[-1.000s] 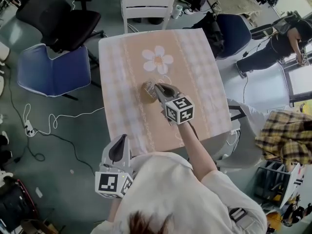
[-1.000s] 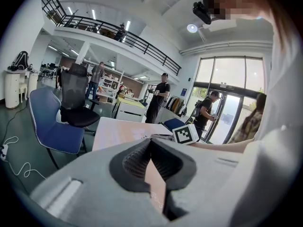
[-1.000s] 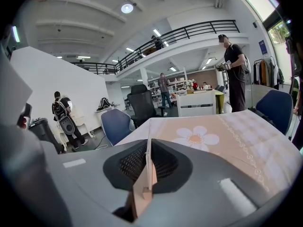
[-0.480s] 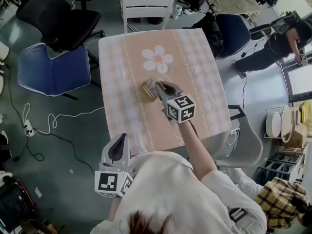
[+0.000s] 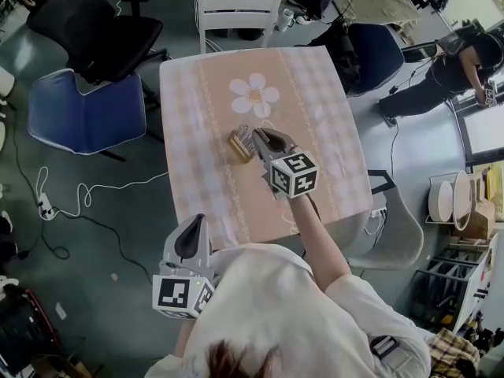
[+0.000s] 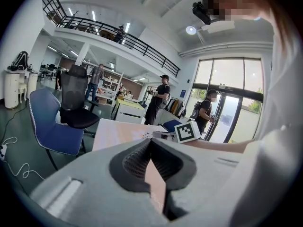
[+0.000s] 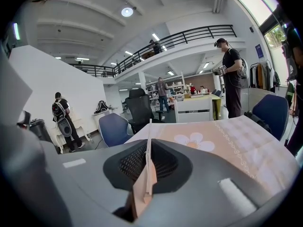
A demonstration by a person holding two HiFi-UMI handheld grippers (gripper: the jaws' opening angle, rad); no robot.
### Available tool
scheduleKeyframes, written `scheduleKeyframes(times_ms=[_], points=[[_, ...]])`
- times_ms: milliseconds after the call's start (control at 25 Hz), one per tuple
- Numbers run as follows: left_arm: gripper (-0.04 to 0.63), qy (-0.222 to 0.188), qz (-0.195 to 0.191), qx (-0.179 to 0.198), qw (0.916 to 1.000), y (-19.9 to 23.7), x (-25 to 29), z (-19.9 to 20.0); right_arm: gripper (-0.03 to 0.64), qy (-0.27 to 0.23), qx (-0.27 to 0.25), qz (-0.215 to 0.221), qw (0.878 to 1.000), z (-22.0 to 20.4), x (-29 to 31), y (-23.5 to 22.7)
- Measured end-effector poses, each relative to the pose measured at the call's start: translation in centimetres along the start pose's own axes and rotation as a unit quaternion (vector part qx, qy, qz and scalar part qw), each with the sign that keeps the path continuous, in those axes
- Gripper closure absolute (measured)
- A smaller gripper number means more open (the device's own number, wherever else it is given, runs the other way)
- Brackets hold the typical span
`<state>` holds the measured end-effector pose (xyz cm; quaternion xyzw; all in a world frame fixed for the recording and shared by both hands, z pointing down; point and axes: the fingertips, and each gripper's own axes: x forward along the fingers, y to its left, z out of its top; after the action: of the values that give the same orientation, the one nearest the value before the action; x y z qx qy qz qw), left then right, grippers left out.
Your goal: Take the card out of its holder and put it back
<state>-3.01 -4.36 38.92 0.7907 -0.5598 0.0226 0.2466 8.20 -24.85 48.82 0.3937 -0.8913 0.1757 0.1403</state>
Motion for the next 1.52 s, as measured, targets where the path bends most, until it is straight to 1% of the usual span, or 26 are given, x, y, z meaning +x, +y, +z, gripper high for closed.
scheduleKeyframes(times_ms=[480, 640, 840, 1120, 1280, 1520], points=[[0.595, -0.008, -0.003, 0.001, 1.0000, -0.1, -0.4, 0.2, 0.603, -0.019, -0.002, -0.008, 1.000, 1.7, -1.0, 0.0], [0.595, -0.003, -0.008, 0.013, 0.9999, 0.2, -0.6, -0.5, 0.603, -0.030, -0.004, -0.010, 1.000, 2.2, -1.3, 0.1], [0.595, 0.001, -0.010, 0.018, 0.9998, 0.0, -0.9, -0.7, 0.603, -0.042, -0.005, -0.014, 0.999, 2.9, -2.3, 0.4], [0.595, -0.009, -0.023, 0.016, 0.9996, -0.6, -0.9, -0.4, 0.603, -0.095, -0.007, -0.011, 0.995, 6.1, -5.8, 2.0], [0.595, 0.002, -0.032, 0.030, 0.9990, -0.9, -1.1, -0.8, 0.603, -0.123, -0.011, -0.015, 0.992, 7.7, -8.0, 3.0], [0.595, -0.004, -0.044, 0.033, 0.9985, -1.4, -1.3, -0.6, 0.603, -0.155, -0.012, -0.017, 0.988, 9.2, -11.1, 4.8]])
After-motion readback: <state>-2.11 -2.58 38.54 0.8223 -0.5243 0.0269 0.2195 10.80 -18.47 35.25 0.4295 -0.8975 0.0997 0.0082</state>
